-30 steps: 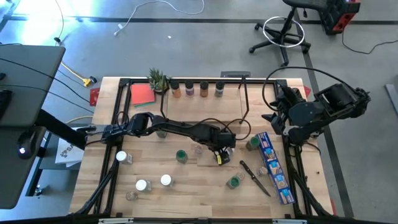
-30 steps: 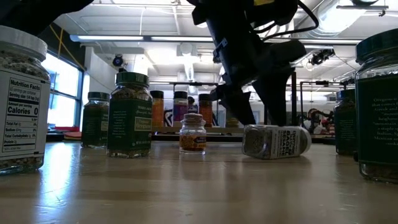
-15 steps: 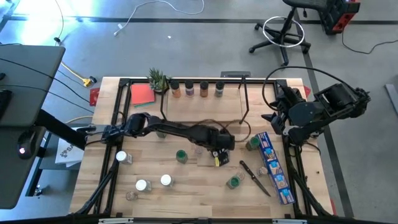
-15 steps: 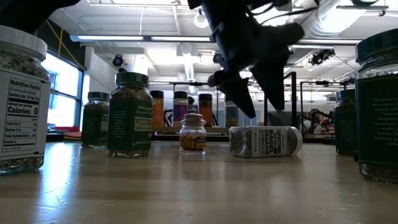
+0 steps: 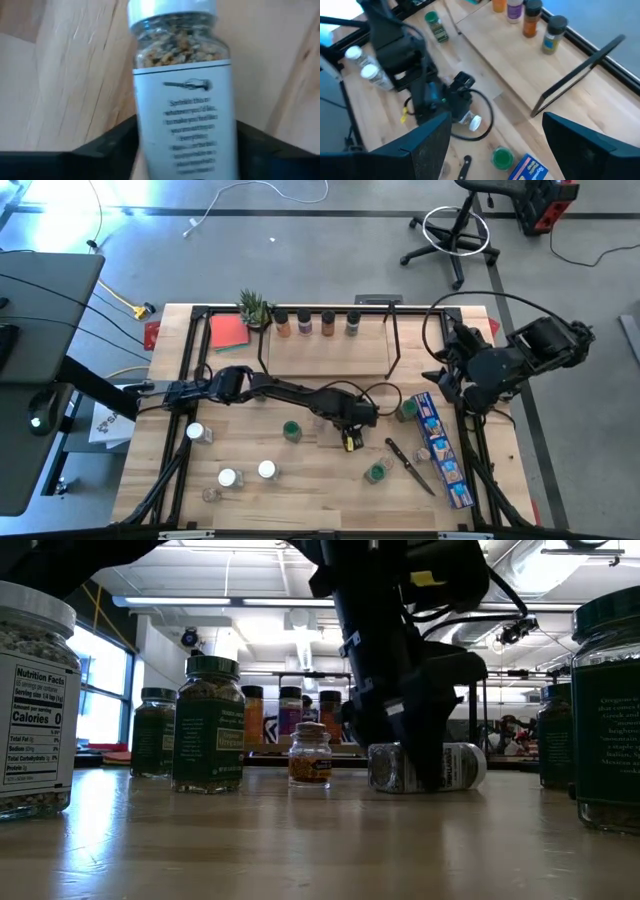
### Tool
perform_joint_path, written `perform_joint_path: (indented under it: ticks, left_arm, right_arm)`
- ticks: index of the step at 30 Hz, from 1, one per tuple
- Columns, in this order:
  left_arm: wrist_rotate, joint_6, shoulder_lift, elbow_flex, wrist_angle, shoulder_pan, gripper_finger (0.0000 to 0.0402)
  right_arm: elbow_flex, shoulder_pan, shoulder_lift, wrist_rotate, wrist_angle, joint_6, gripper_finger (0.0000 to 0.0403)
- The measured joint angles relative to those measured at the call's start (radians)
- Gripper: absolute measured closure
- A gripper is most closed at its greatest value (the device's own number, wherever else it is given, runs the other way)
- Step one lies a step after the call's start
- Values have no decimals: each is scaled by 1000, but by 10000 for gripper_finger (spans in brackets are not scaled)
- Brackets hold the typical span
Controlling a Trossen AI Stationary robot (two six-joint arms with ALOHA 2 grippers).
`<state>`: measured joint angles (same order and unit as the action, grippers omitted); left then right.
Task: Shelf spices
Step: Put the white seasoning bottle on the shelf aligned with the black seasoning bottle
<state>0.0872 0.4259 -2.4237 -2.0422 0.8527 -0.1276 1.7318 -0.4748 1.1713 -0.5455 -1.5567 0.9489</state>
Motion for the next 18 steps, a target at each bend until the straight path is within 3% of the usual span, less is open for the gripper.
perform_joint_path:
  ticks: [4,9,18]
  left_arm:
    - [-23,-9,30,-1,-5,11,217]
    - [-3,-27,146,-2,-9,13,217]
    - [77,63,464,-8,-22,2,217]
  right_arm:
    - [-69,-84,-5,-56,66,59,96]
    - [-204,-153,-24,-9,190,83,96]
    - [-354,-105,-175,19,355,-21,96]
